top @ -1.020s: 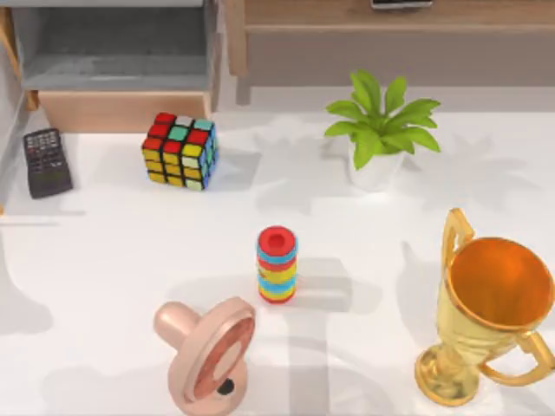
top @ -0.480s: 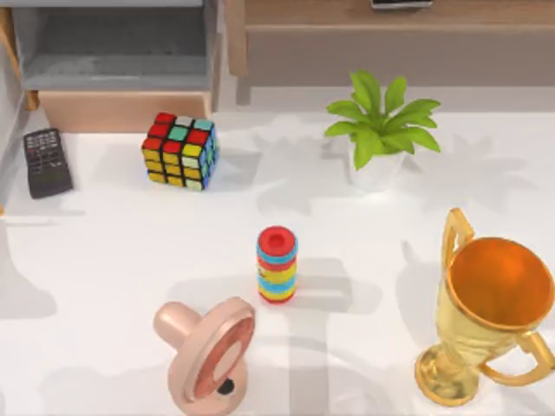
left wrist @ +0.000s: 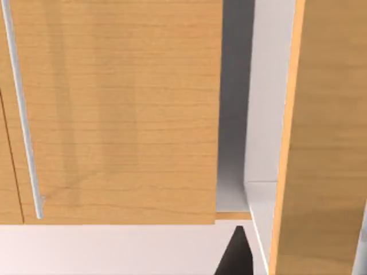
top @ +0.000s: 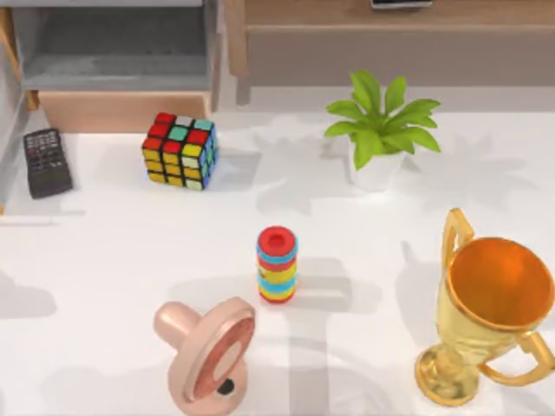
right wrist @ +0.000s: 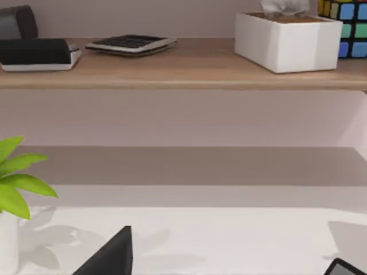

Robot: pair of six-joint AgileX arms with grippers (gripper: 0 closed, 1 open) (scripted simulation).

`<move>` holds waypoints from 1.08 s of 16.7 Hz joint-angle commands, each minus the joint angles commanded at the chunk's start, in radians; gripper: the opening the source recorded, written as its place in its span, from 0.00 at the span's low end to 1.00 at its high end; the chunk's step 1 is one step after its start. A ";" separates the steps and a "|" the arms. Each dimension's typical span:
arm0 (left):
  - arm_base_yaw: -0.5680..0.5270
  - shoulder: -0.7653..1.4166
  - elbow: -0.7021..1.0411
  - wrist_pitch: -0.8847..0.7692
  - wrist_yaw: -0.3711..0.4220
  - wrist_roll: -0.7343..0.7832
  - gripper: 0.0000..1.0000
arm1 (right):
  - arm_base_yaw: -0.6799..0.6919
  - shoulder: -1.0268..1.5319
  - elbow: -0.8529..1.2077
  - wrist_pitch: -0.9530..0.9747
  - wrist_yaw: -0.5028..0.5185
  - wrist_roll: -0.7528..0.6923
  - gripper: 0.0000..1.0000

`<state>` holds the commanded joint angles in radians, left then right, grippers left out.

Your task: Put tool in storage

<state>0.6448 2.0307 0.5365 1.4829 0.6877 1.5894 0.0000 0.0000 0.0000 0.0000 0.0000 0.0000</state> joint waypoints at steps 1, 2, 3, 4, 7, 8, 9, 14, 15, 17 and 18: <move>0.000 0.000 0.000 0.000 0.000 0.000 0.17 | 0.000 0.000 0.000 0.000 0.000 0.000 1.00; 0.000 0.000 0.000 0.000 0.000 0.000 0.10 | 0.000 0.000 0.000 0.000 0.000 0.000 1.00; 0.000 0.000 0.000 0.000 0.000 0.000 0.02 | 0.000 0.000 0.000 0.000 0.000 0.000 1.00; 0.000 0.000 0.000 0.000 0.000 0.000 0.00 | 0.000 0.000 0.000 0.000 0.000 0.000 1.00; 0.000 0.000 0.000 0.000 0.000 0.000 0.00 | 0.000 0.000 0.000 0.000 0.000 0.000 1.00; 0.000 0.000 0.000 0.000 0.000 0.000 0.00 | 0.000 0.000 0.000 0.000 0.000 0.000 1.00; 0.000 0.000 0.000 0.000 0.000 0.000 0.00 | 0.000 0.000 0.000 0.000 0.000 0.000 1.00; -0.010 0.019 0.016 -0.020 -0.008 -0.003 0.00 | 0.000 0.000 0.000 0.000 0.000 0.000 1.00; -0.022 0.028 0.040 -0.032 -0.020 -0.005 0.00 | 0.000 0.000 0.000 0.000 0.000 0.000 1.00; -0.052 0.053 0.103 -0.065 -0.054 -0.007 0.00 | 0.000 0.000 0.000 0.000 0.000 0.000 1.00; -0.070 0.068 0.139 -0.085 -0.072 -0.008 0.00 | 0.000 0.000 0.000 0.000 0.000 0.000 1.00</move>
<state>0.5746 2.0985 0.6757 1.3983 0.6158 1.5818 0.0000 0.0000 0.0000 0.0000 0.0000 0.0000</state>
